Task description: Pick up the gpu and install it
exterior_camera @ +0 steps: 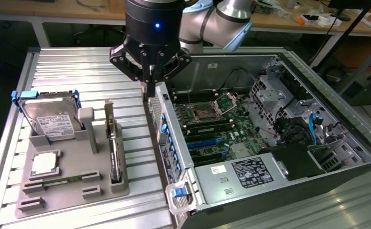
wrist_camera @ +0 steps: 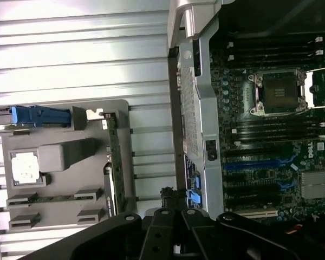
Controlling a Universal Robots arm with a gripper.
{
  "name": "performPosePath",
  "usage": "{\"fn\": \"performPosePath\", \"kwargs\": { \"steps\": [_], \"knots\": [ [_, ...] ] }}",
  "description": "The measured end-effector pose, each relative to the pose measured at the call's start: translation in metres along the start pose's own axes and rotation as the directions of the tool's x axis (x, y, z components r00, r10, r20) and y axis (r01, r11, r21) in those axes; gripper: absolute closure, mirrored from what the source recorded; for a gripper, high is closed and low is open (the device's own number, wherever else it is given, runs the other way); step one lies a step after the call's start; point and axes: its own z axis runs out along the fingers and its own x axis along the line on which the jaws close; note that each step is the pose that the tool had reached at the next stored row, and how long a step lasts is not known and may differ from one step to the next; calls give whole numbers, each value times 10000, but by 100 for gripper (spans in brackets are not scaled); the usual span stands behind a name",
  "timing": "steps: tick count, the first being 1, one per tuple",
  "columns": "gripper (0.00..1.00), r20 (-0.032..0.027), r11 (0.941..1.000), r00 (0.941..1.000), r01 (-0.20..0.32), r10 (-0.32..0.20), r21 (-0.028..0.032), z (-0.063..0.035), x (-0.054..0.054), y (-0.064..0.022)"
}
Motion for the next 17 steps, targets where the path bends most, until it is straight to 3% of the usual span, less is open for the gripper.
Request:
{"fn": "performPosePath", "kwargs": {
  "steps": [17],
  "knots": [
    [89, 0, 10000, 10000, 1, -1, 0, -6, 147, -58]
  ]
}}
